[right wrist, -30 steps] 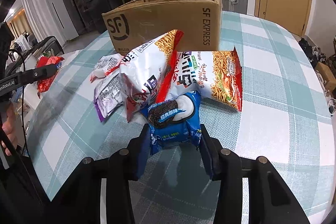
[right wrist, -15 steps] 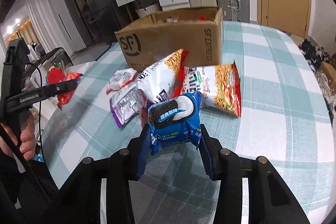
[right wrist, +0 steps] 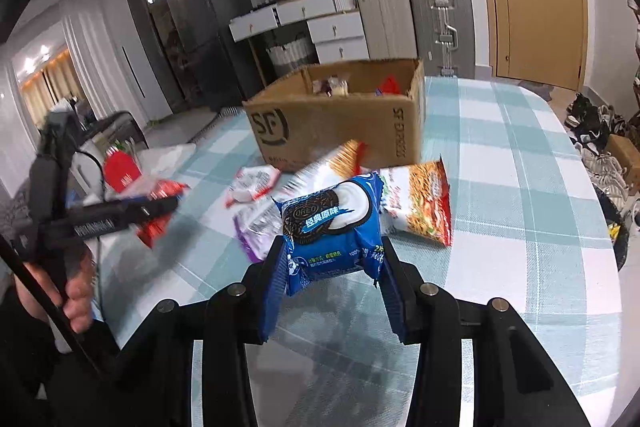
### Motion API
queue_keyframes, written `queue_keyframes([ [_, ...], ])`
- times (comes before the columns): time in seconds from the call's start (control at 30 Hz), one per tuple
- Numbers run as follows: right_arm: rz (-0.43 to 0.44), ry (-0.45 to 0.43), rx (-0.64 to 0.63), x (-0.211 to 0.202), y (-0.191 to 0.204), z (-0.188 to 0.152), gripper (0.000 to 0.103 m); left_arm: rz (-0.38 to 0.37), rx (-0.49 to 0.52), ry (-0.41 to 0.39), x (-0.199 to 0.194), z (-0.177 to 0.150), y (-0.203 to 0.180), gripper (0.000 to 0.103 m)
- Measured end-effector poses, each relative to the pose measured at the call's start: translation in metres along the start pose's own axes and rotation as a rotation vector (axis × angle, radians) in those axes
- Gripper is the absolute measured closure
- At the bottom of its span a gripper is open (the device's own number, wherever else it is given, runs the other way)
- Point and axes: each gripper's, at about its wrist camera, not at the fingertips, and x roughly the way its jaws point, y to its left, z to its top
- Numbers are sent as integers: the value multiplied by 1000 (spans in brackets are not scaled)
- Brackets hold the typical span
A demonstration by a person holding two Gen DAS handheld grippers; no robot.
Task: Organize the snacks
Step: 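Carry both packs into the SF box and open both grippers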
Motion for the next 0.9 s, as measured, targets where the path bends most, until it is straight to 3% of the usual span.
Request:
queue_keyframes([
  [0.27,80,-112,43,-38,14,8,60,-75,-10,-21,-21,12,-22,62],
  [0.43,118,-136,37,-49,25,20,60,-103,26,-31,-37,28,-39,62],
  [0.9,144,-195,17,-75,42,95,60,-49,111,-121,-71,97,-70,62],
])
